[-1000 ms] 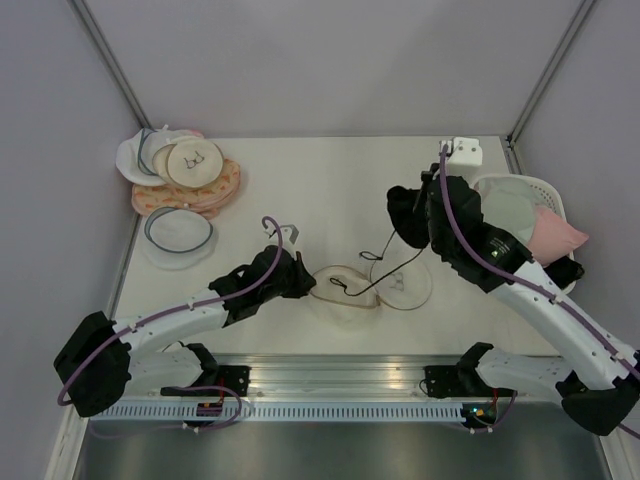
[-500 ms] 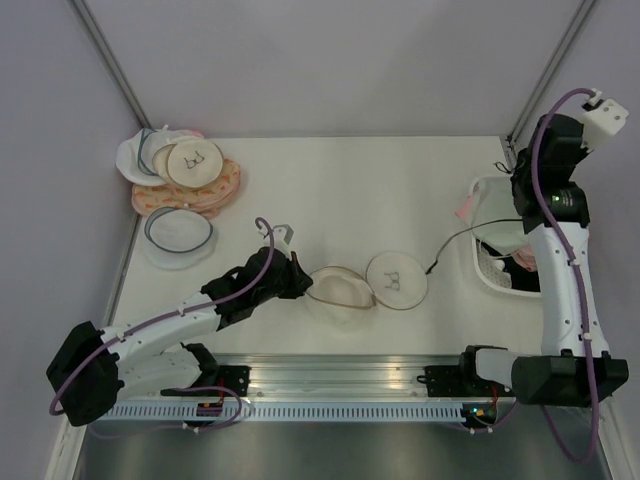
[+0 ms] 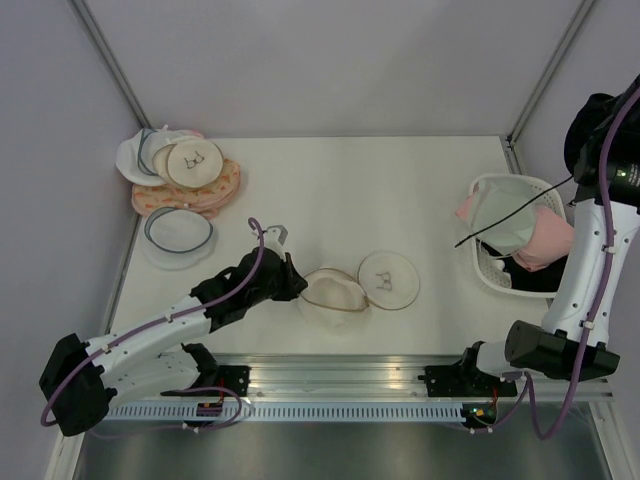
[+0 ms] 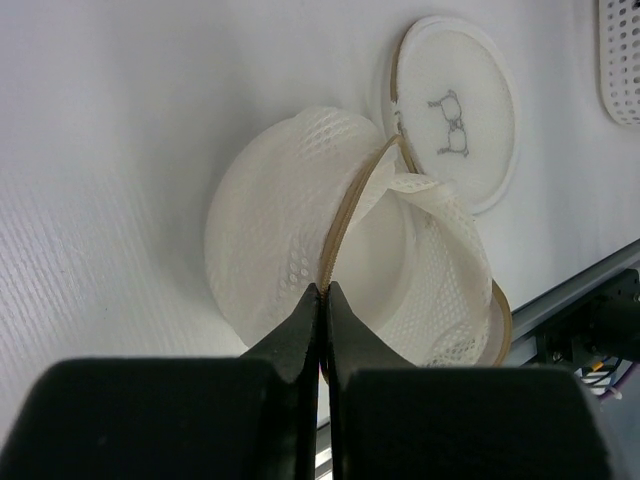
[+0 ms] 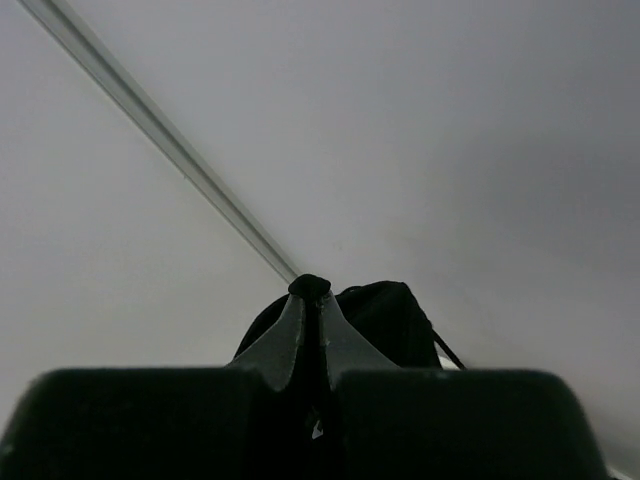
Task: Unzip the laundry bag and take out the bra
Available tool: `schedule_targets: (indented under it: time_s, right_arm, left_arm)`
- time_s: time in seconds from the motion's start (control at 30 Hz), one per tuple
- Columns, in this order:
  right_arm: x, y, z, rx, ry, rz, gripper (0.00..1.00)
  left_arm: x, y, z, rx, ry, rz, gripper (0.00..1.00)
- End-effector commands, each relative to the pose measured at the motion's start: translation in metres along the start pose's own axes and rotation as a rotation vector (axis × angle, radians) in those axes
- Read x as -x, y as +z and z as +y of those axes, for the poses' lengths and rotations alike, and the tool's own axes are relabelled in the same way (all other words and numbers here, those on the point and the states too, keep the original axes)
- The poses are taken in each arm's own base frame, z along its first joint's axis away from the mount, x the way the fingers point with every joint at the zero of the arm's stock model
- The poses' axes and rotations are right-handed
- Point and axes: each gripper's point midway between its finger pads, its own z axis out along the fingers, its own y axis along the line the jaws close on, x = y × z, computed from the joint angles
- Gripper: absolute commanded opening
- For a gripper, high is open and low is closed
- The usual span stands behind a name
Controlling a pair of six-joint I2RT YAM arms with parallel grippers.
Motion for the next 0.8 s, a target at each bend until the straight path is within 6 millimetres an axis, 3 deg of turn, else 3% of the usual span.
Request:
schedule_targets:
  time_s: [0.0,0.17,0.5,0.63,0.67,0.77]
  right_arm:
    - [0.031,0.003,0.01,0.037,0.038,-0.032,0.01]
    - [0.047,0.013,0.003,0.044,0.071,-0.055,0.0]
    - [0.086,0.012,0.006,0.124,0.094,-0.124,0.0]
    - [0.058,0.022,0.012,0.166,0.072,-0.039,0.01]
    - [0.043,0.028,0.008,0.155,0.064,-0.008,0.0]
    - [0.03,0.034,0.006,0.159,0.043,0.016,0.0]
  left_arm:
    - [0.012,-0.01,-0.016,-0.034,-0.042,-0.009,0.02]
    - [0.007,-0.012,-0.018,-0.046,-0.068,0.015,0.02]
    - [0.01,-0.02,-0.019,-0.055,-0.097,-0.002,0.02]
    - [0.015,-0.021,-0.02,-0.053,-0.097,-0.02,0.02]
    - [0.015,-0.021,-0.021,-0.055,-0.098,-0.02,0.02]
    - [0.018,-0.021,-0.025,-0.064,-0.097,-0.018,0.02]
